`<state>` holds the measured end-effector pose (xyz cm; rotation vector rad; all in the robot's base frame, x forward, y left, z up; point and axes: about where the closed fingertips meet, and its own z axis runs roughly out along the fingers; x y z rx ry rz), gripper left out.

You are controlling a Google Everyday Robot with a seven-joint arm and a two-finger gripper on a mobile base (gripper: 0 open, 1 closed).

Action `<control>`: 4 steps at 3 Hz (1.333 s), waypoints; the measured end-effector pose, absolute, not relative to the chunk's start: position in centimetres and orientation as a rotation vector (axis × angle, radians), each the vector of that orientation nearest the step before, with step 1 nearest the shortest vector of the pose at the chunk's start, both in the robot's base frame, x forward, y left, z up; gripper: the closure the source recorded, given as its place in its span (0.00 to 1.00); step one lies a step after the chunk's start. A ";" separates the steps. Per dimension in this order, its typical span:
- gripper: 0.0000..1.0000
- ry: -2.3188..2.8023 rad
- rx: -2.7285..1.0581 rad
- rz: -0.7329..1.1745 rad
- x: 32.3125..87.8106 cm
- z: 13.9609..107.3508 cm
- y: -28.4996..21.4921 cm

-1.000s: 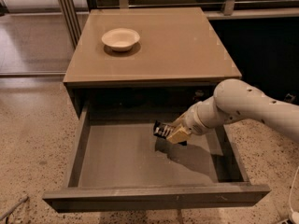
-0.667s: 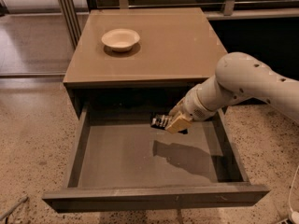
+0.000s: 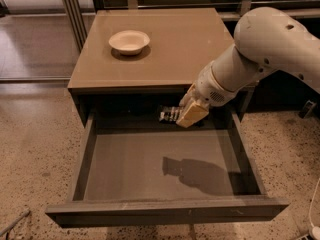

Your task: Pick rxbar chocolate from top drawer and place on counter

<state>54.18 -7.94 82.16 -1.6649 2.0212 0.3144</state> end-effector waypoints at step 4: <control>1.00 1.858 -1.521 0.164 67.6 84.3 -9.1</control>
Offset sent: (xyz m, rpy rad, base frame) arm 0.1013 -0.0221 0.0416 -0.0009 -0.1995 -0.0789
